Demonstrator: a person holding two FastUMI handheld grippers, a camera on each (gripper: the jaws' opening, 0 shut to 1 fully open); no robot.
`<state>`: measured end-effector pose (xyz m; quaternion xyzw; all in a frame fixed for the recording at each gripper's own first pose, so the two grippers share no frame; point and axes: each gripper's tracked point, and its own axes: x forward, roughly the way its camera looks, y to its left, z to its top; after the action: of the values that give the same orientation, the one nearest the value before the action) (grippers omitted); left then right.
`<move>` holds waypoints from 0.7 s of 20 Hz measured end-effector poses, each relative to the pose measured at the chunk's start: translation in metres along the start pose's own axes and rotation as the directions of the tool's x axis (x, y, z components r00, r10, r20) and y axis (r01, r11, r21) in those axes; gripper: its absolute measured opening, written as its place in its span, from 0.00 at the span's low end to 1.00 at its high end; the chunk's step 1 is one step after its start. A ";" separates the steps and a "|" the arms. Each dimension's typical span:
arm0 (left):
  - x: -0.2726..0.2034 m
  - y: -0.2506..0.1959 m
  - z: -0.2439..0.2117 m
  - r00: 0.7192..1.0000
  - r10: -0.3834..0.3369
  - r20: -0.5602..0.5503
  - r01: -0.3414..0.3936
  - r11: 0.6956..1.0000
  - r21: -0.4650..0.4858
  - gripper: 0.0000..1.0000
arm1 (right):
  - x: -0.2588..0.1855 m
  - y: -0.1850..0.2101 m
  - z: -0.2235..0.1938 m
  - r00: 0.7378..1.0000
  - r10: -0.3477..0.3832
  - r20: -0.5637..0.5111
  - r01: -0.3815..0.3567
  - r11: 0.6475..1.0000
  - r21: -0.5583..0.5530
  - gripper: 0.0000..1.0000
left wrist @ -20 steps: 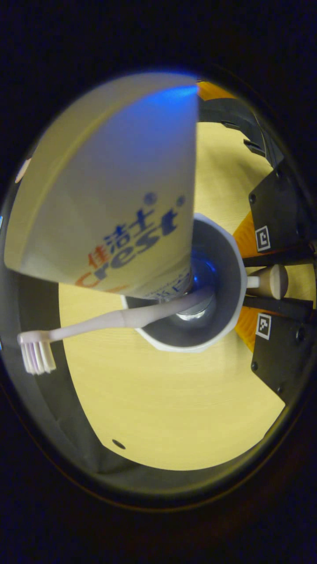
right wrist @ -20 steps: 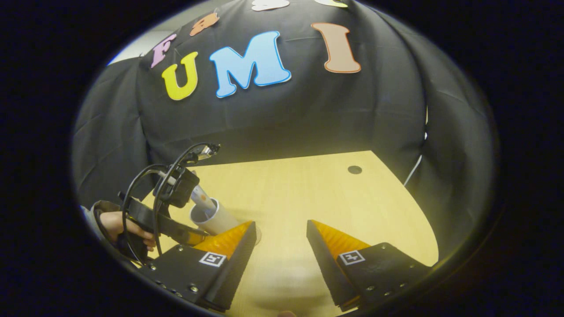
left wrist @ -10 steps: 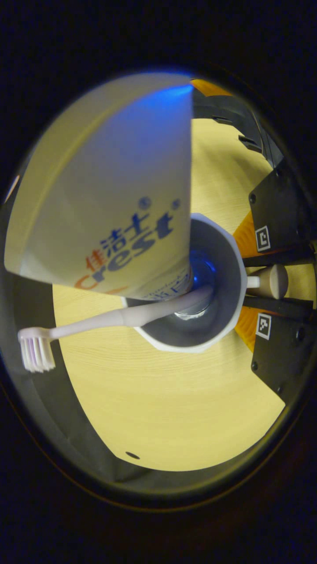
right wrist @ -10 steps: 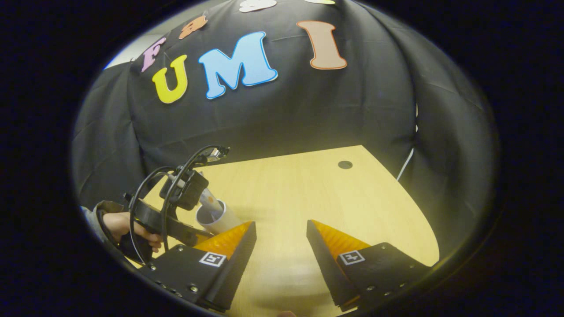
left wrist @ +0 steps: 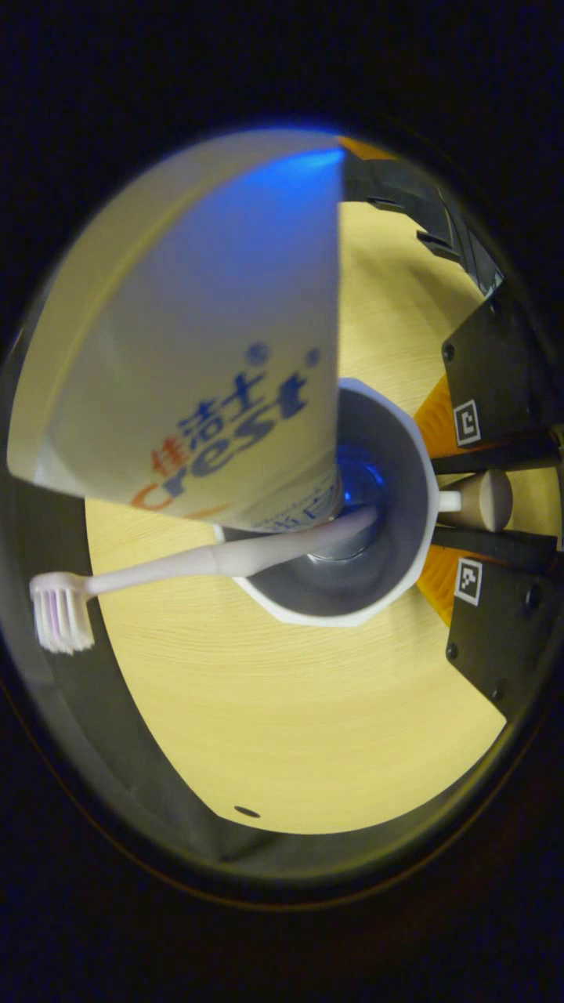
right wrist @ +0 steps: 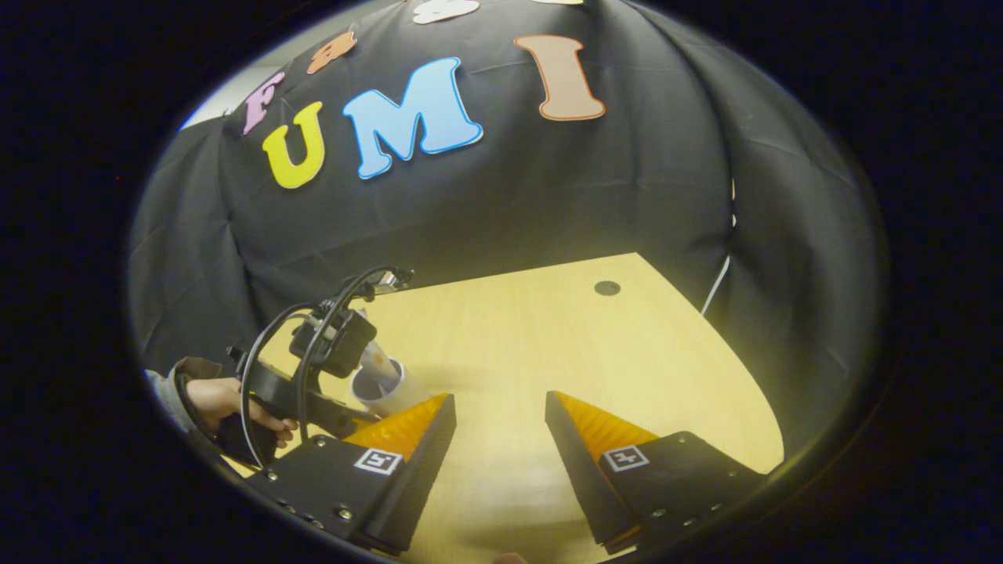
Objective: Put the toothbrush and toothpaste on the desktop into the cup, then pick up the cup and place it on the coaster on the desktop.
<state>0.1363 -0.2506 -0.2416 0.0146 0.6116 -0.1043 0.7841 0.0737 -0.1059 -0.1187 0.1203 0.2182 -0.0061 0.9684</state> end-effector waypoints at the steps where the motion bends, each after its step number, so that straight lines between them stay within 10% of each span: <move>1: -0.001 0.000 0.001 1.000 -0.002 0.002 0.002 1.000 -0.002 0.40 | 0.000 0.001 -0.001 1.000 0.001 0.001 -0.001 1.000 -0.004 0.78; 7: -0.023 -0.001 0.023 0.997 -0.046 0.057 0.047 0.999 -0.014 0.46 | -0.002 0.005 0.000 1.000 0.008 0.002 -0.008 1.000 -0.017 0.78; 14: -0.055 -0.011 0.042 0.986 -0.080 0.149 0.087 0.995 -0.045 1.00 | -0.017 0.018 0.002 0.999 0.043 0.025 -0.042 0.998 -0.044 0.78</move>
<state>0.1620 -0.2598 -0.1769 -0.0389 0.5548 -0.1222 0.8220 0.0607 -0.0901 -0.1055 0.1039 0.2033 0.0176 0.9734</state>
